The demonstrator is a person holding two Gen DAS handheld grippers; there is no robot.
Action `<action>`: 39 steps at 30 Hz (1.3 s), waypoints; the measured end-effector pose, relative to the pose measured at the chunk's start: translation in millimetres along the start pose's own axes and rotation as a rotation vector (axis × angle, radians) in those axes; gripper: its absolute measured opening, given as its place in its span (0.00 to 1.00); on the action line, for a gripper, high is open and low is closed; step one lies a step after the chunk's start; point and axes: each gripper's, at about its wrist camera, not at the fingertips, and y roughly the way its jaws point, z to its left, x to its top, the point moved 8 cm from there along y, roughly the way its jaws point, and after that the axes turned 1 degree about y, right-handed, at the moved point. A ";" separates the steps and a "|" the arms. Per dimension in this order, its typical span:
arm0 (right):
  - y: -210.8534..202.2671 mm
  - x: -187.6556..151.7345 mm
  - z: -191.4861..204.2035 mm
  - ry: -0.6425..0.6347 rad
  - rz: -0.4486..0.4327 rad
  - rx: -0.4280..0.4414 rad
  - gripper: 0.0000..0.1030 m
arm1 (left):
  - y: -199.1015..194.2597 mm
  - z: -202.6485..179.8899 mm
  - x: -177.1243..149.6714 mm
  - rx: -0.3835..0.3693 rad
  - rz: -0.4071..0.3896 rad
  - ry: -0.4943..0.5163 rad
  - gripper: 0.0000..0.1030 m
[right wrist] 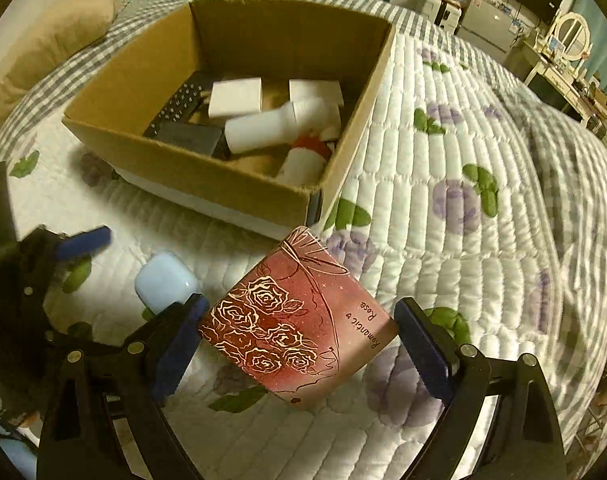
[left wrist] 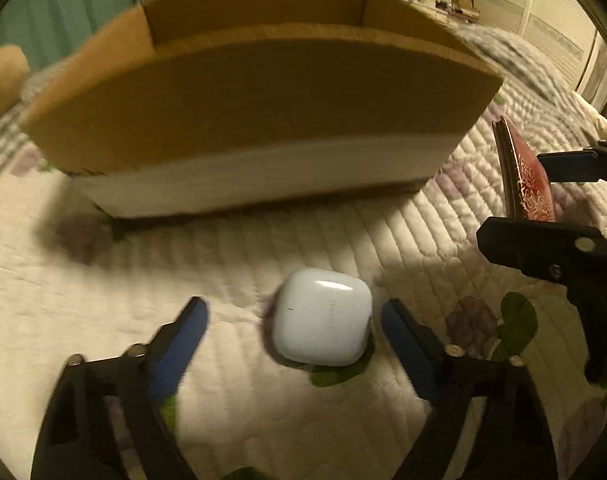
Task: Organize rigid objects
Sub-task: 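Grasp the blue earbud case with the left tool while the right grasps the red card box, then lower the earbud case and red card box into the box and release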
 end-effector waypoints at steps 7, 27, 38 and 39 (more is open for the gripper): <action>0.6 -2.1 -0.4 0.009 0.000 0.005 0.91 | -1.4 -11.1 -1.0 0.000 -0.007 0.053 0.49; -83.5 31.7 19.1 -0.036 -0.167 0.013 0.91 | -120.4 27.3 37.4 0.040 -0.243 0.052 0.49; -161.9 110.3 26.0 -0.020 -0.353 0.021 0.91 | -178.1 61.4 139.3 0.101 -0.420 0.049 0.49; -167.2 120.9 26.0 -0.014 -0.371 0.018 0.91 | -178.8 63.9 147.0 0.105 -0.425 0.045 0.49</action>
